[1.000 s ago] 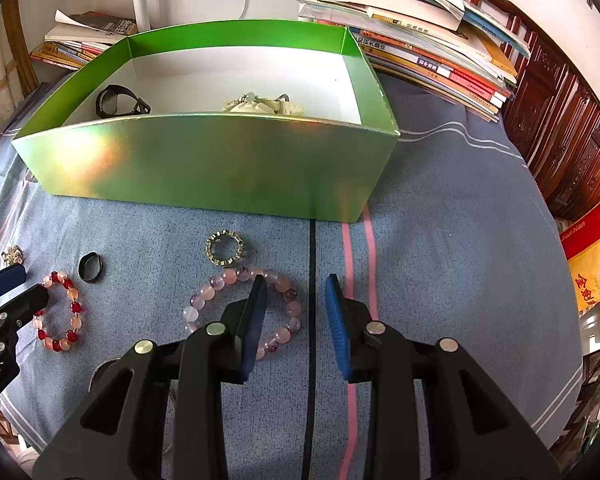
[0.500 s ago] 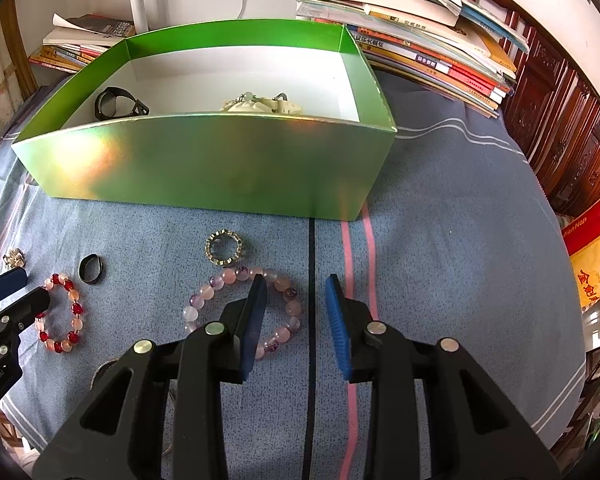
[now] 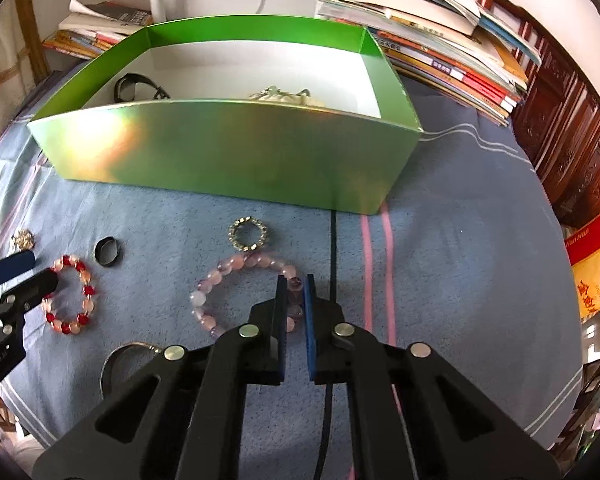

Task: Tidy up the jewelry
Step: 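Position the open left tool fingers around the red bead bracelet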

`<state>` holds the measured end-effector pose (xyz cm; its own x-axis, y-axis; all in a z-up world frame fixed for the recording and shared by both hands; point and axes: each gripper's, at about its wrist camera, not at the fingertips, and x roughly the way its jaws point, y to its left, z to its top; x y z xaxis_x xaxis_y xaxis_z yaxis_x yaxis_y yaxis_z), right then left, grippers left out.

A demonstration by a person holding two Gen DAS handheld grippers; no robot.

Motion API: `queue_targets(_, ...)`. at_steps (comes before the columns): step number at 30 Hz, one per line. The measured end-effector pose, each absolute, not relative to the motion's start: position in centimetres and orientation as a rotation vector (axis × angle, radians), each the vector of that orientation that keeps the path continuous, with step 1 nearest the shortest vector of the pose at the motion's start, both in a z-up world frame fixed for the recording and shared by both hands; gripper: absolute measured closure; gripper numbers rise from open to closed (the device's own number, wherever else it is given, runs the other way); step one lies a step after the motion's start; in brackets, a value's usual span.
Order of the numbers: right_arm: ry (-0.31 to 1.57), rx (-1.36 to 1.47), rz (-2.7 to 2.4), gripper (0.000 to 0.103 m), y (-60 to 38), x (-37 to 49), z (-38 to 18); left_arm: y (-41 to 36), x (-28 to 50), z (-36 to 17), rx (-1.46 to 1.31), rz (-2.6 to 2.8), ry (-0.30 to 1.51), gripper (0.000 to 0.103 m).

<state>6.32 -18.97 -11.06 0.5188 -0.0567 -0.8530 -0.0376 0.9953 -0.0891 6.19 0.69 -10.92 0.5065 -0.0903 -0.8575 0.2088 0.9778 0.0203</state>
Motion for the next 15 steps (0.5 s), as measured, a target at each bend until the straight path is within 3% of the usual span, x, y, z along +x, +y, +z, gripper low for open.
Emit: queue_targets(15,1.033,-0.088,-0.017,0.095,-19.09,6.12,-11.03,0.85,6.10,-10.92,0.123,-0.176,1.025,0.064)
